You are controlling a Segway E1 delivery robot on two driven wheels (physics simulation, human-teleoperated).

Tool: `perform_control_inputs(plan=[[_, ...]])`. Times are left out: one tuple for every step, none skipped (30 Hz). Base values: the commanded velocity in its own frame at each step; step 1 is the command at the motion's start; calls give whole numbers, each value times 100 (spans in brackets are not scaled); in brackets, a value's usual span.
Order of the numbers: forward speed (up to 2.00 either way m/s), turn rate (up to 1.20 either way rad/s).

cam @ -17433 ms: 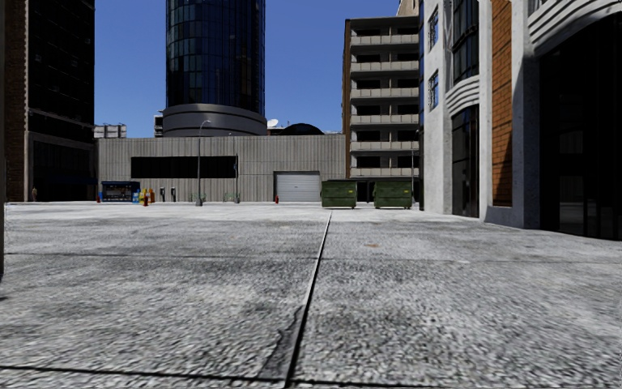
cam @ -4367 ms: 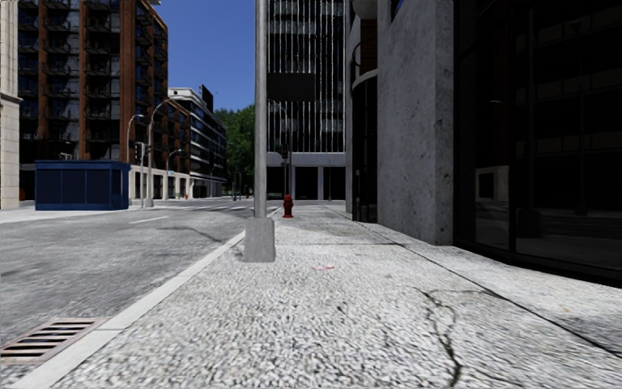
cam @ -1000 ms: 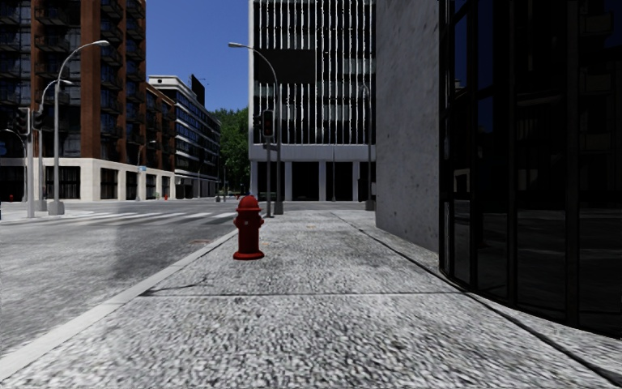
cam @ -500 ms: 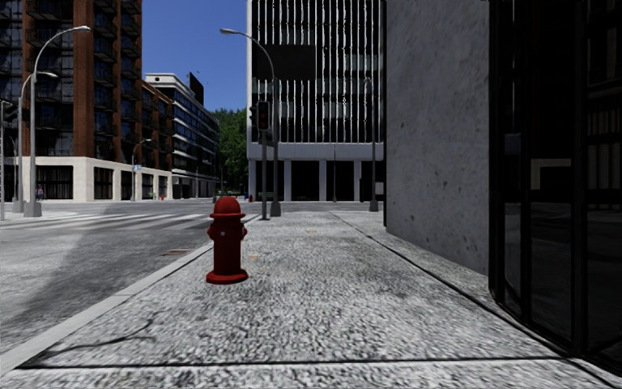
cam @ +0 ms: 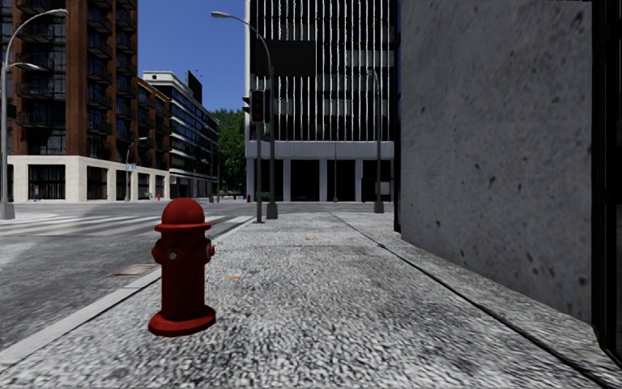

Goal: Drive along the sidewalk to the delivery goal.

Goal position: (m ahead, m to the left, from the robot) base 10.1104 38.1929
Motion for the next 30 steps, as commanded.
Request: perform_control_inputs(plan=[[200, 0], [200, 0], [200, 0], [200, 0], [200, 0], [200, 0], [200, 0], [200, 0], [200, 0], [200, 0], [200, 0], [200, 0], [200, 0], [200, 0], [200, 0], [200, 0], [200, 0], [200, 0], [200, 0], [200, 0], [200, 0], [200, 0], [200, 0], [200, 0], [200, 0], [200, 0], [200, 0], [200, 0], [200, 0], [200, 0]])
